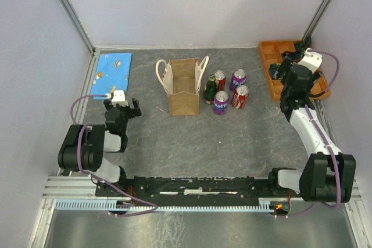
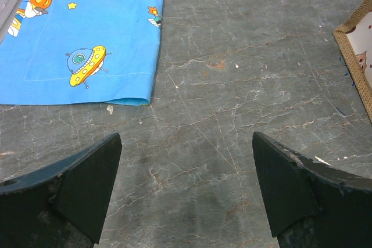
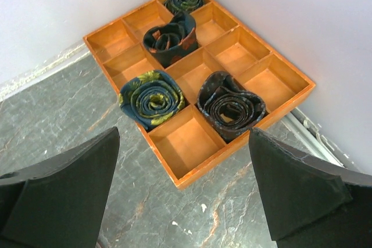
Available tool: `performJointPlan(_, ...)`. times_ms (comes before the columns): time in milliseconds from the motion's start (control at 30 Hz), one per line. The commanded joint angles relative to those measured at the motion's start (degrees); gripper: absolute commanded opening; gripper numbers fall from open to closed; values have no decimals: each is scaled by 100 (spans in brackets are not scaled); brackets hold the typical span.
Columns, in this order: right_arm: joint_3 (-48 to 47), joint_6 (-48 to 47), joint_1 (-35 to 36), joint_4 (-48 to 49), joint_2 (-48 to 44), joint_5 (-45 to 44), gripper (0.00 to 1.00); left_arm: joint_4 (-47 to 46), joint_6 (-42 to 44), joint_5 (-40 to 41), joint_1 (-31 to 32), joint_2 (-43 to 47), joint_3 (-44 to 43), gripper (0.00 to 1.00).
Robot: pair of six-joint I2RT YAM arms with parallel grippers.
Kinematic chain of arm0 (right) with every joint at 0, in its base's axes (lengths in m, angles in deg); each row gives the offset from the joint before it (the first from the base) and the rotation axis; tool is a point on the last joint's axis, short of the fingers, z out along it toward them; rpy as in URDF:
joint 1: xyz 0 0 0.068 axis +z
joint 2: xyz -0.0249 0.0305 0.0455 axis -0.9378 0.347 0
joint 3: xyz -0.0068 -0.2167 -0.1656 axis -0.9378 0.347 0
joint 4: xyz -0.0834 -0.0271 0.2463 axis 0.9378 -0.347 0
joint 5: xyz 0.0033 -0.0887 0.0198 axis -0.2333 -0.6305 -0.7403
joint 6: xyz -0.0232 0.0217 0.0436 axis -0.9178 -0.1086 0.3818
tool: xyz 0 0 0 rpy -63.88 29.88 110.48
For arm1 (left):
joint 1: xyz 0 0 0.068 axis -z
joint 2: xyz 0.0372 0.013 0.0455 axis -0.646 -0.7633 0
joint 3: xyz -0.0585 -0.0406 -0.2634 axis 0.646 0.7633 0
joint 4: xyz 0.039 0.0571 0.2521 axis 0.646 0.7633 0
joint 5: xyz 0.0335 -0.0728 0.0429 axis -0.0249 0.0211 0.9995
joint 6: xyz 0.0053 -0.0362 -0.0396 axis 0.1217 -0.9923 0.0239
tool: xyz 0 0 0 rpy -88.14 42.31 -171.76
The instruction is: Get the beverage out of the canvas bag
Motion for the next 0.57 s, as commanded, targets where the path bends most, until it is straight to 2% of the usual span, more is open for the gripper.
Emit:
performJointPlan(0, -27, -110, 8, 506, -138, -308, 99, -168, -41, 15, -4, 14, -118, 99)
performJointPlan(533, -90, -172, 8, 443, -104, -297, 99, -174, -45, 12, -3, 16, -118, 99)
